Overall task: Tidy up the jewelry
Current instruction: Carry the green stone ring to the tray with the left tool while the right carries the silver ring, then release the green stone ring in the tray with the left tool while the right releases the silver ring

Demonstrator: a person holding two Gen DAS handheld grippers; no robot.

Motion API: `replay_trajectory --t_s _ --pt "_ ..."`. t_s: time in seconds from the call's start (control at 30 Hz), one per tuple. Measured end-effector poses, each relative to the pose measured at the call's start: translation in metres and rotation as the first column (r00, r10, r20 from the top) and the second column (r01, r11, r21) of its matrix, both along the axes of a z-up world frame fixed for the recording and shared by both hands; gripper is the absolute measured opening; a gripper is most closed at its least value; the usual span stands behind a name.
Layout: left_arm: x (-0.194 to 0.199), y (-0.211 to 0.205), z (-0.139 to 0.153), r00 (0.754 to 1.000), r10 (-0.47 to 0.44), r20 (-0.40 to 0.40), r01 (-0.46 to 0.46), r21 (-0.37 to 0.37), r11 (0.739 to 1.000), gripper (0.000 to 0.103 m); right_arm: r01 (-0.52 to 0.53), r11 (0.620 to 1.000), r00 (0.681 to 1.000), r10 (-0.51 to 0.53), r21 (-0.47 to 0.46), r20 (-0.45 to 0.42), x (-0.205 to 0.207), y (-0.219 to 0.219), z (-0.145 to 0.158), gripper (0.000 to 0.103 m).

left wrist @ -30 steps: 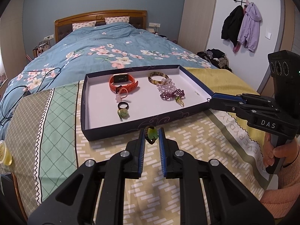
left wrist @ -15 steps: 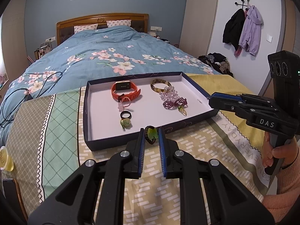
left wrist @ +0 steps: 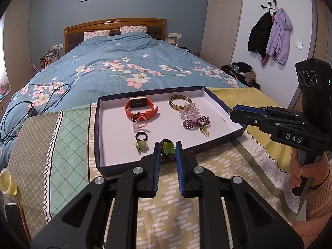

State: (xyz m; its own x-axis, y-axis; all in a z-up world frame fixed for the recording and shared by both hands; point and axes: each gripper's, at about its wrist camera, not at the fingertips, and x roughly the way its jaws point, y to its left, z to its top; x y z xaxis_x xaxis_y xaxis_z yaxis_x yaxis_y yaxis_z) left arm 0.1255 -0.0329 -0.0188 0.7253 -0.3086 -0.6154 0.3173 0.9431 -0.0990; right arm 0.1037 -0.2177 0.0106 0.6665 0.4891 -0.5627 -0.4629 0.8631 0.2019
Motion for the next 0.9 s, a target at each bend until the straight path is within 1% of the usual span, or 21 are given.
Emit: replay_trajectory --t_s 0.73,0.9 --pt "0.012 0.0 0.003 1.0 0.012 0.006 -0.012 0.0 1.0 0.015 0.001 1.0 1.0 -0.001 -0.002 0.005 0.007 0.0 0.004 0.016" --pt "0.015 0.0 0.003 1.0 0.014 0.009 -0.014 0.002 1.0 0.015 0.007 1.0 1.0 -0.007 -0.002 0.004 0.015 -0.001 0.007 0.016"
